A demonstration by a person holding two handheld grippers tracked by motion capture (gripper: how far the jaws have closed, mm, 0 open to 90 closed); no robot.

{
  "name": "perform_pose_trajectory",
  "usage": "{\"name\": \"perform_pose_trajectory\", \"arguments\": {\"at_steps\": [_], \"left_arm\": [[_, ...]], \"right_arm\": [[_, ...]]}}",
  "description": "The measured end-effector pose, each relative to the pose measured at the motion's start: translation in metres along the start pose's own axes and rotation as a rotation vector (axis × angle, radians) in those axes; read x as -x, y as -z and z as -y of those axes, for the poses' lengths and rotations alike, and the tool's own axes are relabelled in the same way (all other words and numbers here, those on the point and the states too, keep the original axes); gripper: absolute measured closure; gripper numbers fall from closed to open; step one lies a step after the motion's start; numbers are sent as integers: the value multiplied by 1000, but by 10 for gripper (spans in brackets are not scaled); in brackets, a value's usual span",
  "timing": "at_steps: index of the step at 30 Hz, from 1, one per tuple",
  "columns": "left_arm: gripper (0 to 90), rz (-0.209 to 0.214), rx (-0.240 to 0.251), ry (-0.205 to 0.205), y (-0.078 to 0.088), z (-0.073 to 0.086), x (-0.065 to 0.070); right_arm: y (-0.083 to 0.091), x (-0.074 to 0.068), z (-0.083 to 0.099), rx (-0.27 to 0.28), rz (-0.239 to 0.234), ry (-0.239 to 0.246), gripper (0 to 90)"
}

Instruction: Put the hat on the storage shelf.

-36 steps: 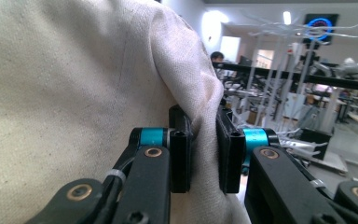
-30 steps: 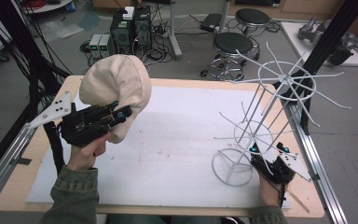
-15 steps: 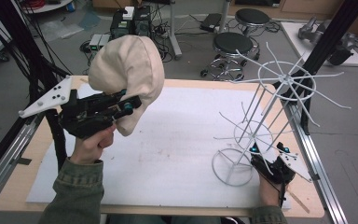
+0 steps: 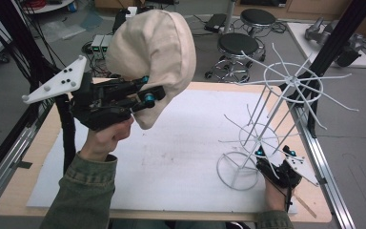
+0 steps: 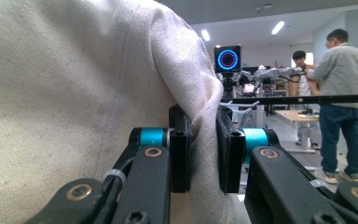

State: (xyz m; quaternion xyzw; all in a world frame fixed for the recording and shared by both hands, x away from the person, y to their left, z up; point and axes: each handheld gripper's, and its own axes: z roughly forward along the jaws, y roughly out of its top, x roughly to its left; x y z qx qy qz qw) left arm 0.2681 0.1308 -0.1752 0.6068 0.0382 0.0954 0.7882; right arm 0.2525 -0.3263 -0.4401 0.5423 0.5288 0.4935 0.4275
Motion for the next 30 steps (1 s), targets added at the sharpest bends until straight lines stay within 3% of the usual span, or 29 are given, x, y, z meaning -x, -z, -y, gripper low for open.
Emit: {"name": "perform_pose_trajectory", "arguments": {"at_steps": [15, 21, 22, 30], "left_arm": [[780, 107, 3, 22, -65, -7, -1], [780, 147, -15, 39, -94, -6, 1], [778, 153, -24, 47, -104, -6, 2], [774, 197, -56, 43, -141, -6, 9]], "right_arm": [[0, 0, 0, -5, -6, 3, 106], [0, 0, 1, -8, -16, 4, 105], [0, 0, 1, -9, -17, 6, 105], [1, 3, 0, -4, -15, -7, 106]]}}
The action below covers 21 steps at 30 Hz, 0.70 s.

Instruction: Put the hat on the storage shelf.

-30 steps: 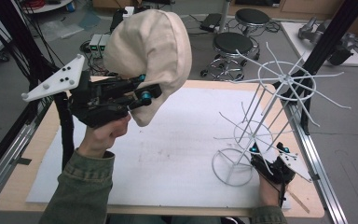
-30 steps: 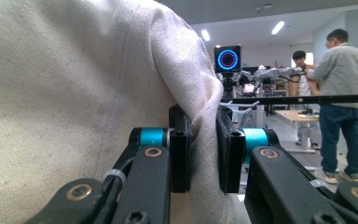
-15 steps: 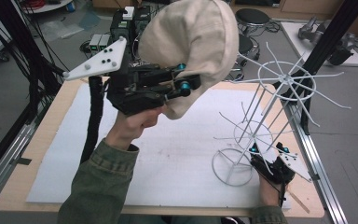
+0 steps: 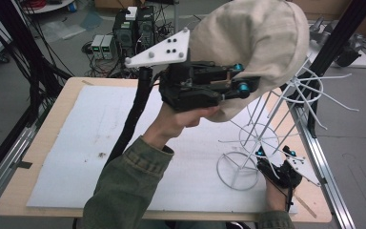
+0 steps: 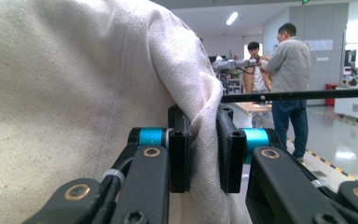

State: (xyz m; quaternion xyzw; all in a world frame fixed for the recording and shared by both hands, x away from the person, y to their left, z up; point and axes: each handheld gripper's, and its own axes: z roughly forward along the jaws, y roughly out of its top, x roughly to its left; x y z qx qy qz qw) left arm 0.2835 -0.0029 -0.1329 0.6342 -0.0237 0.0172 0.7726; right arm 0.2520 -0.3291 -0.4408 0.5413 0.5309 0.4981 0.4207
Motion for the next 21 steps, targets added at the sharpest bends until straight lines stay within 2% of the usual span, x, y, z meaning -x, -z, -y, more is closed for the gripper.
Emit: {"name": "perform_pose_trajectory", "arguments": {"at_steps": [1, 5, 8, 13, 14, 19, 20, 21], "left_arm": [[774, 8, -12, 3, -7, 1, -1], [773, 11, -27, 13, -14, 7, -1], [766, 9, -31, 21, -14, 8, -2], [740, -19, -44, 48, -12, 7, -3], [724, -29, -50, 65, -11, 7, -4], [635, -56, -57, 92, -8, 9, -6], [563, -67, -73, 99, -6, 10, -7], [532, -78, -76, 95, -4, 11, -6]], "right_arm": [[0, 0, 0, 1, 0, -2, 105], [0, 1, 0, -1, 0, -5, 105], [0, 1, 0, 3, 1, -4, 105], [0, 1, 0, 1, -5, 3, 105], [0, 0, 0, 3, -3, -5, 105], [0, 0, 0, 1, -4, -2, 106], [0, 0, 0, 2, -4, -2, 105], [0, 0, 0, 1, -6, -3, 105]]}}
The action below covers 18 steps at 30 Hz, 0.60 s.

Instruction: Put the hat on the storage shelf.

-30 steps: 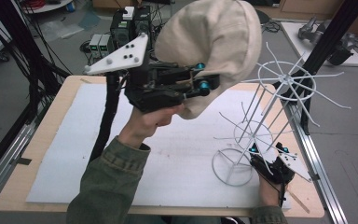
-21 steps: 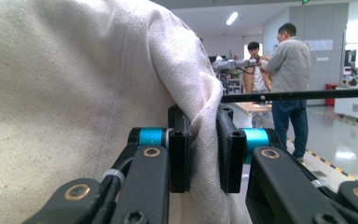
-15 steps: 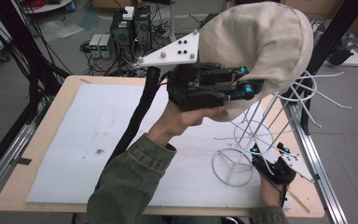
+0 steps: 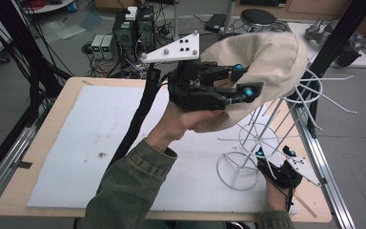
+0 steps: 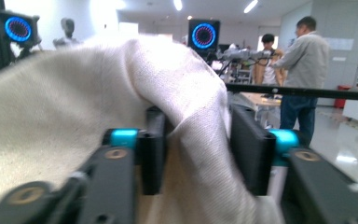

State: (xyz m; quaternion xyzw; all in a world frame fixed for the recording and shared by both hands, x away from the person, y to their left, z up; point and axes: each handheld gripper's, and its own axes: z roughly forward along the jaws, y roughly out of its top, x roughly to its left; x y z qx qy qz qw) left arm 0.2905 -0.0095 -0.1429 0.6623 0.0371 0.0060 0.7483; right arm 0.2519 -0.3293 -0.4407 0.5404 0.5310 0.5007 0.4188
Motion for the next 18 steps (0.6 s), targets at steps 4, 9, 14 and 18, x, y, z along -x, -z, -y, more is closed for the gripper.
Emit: {"name": "perform_pose_trajectory", "arguments": {"at_steps": [4, 9, 14, 18], "left_arm": [[491, -18, 16, -23, 7, 5, 3], [472, -28, 34, -13, 17, 8, 2], [451, -43, 49, -13, 24, 7, 1], [439, -49, 57, -7, 28, 9, 1]], "right_arm": [[1, 0, 0, -5, -1, -3, 106], [0, 0, 0, 1, 4, -5, 105], [0, -1, 0, 1, 10, -2, 106], [0, -1, 0, 2, 8, 2, 105]]}}
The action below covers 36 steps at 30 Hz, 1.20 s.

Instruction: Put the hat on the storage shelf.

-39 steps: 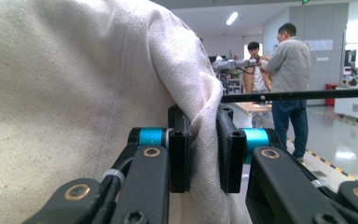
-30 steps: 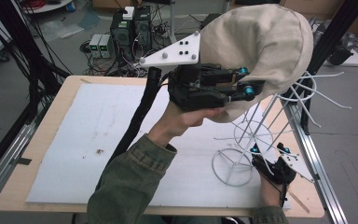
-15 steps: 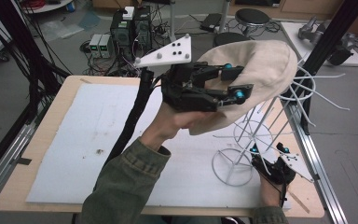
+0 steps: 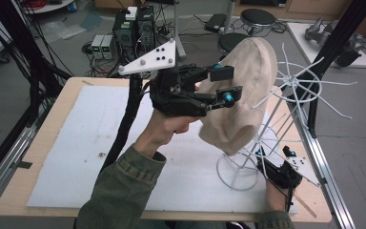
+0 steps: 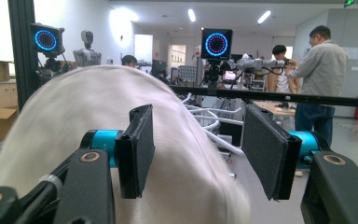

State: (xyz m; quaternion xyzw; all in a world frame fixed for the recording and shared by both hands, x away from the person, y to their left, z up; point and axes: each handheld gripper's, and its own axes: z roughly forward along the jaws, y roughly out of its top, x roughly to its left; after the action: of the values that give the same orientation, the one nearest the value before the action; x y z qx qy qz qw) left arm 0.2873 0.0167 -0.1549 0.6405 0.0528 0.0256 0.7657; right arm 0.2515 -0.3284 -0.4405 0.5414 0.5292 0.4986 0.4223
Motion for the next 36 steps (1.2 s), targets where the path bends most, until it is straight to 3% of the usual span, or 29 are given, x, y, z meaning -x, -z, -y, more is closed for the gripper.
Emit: {"name": "perform_pose_trajectory", "arguments": {"at_steps": [17, 32, 33, 36], "left_arm": [[431, -57, 20, 24, 27, 11, -12], [420, -174, 12, 83, 82, 48, -28], [418, -203, 0, 96, 92, 55, -29], [418, -235, -17, 110, 102, 64, -31]], "right_arm": [[0, 0, 0, -6, -2, -1, 105], [0, 0, 0, -10, -2, 7, 106], [0, -1, 0, -9, 0, 4, 106], [0, -1, 0, -8, 1, 7, 105]]}}
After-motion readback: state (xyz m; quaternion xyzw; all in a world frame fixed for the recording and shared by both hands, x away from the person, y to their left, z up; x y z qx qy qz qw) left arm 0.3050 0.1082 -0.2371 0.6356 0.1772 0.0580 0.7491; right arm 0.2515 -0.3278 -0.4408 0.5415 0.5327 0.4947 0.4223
